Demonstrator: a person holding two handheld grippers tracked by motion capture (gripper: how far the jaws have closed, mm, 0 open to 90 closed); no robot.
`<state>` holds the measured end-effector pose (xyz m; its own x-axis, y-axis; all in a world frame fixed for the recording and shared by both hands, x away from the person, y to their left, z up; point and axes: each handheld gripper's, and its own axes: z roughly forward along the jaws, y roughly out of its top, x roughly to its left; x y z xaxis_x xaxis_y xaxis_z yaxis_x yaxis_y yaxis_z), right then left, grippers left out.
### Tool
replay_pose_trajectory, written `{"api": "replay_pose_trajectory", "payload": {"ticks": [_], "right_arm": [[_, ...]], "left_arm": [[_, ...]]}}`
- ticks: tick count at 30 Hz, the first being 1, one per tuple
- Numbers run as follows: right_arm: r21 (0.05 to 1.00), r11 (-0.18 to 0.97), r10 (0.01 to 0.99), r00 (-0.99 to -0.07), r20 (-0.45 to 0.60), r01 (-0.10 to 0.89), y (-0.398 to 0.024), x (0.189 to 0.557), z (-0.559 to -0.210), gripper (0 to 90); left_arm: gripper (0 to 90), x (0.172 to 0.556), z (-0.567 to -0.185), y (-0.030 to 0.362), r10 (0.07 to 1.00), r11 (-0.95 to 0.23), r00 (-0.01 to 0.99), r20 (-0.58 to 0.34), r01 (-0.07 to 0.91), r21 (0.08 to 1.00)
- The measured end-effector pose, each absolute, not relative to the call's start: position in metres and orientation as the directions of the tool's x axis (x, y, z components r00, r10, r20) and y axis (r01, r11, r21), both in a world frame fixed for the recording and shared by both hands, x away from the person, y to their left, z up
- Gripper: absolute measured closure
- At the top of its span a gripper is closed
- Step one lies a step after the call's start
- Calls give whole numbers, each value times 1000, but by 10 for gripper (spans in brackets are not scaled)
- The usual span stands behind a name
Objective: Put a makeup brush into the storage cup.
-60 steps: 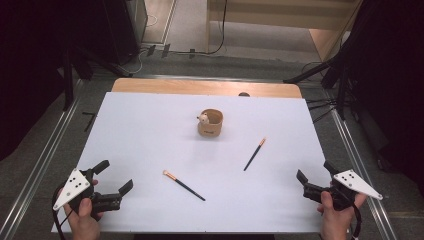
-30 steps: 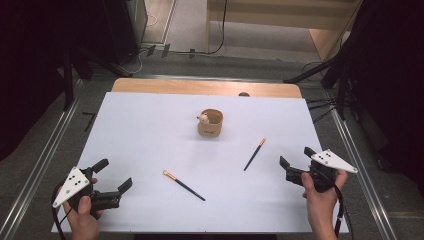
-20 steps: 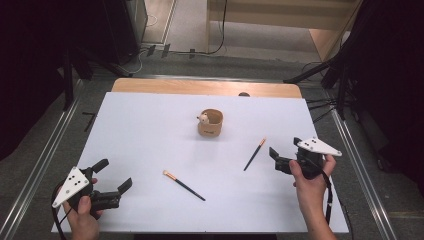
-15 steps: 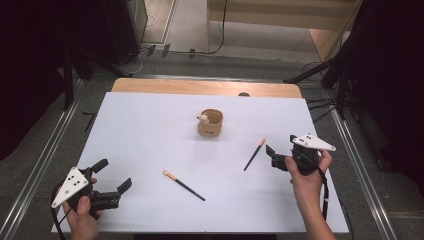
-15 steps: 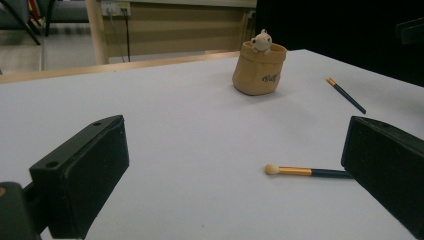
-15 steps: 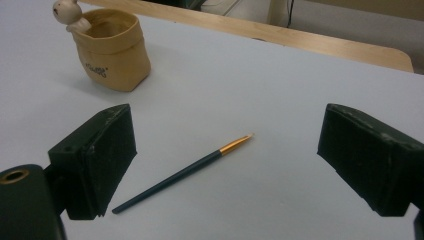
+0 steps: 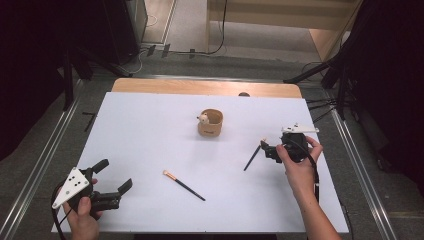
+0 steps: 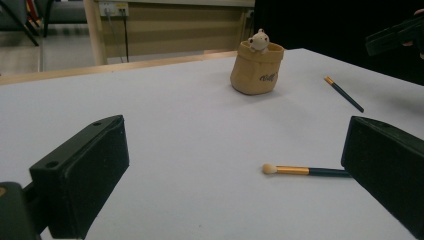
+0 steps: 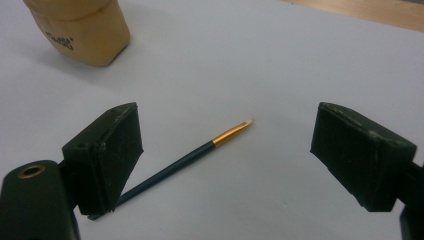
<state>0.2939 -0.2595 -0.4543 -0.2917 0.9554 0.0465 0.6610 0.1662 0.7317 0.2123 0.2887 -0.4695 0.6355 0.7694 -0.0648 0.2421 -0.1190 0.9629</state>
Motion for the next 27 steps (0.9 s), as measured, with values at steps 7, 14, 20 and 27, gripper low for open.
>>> {"api": "replay_pose_trajectory", "payload": {"ticks": [7, 14, 20, 27], "right_arm": [[650, 179, 955, -288, 64, 739, -256, 307, -461, 140], [554, 204, 955, -288, 68, 808, -250, 322, -468, 141], [503, 223, 953, -295, 67, 835, -245, 329, -471, 141], [421, 256, 949, -309, 63, 870, -237, 340, -476, 141]], "left_arm": [[0, 212, -469, 289, 772, -118, 633, -64, 241, 963], [0, 212, -469, 289, 770, -124, 635, -58, 239, 963], [0, 212, -470, 288, 768, -127, 637, -59, 242, 962], [0, 212, -470, 288, 767, -132, 639, -57, 244, 961]]}}
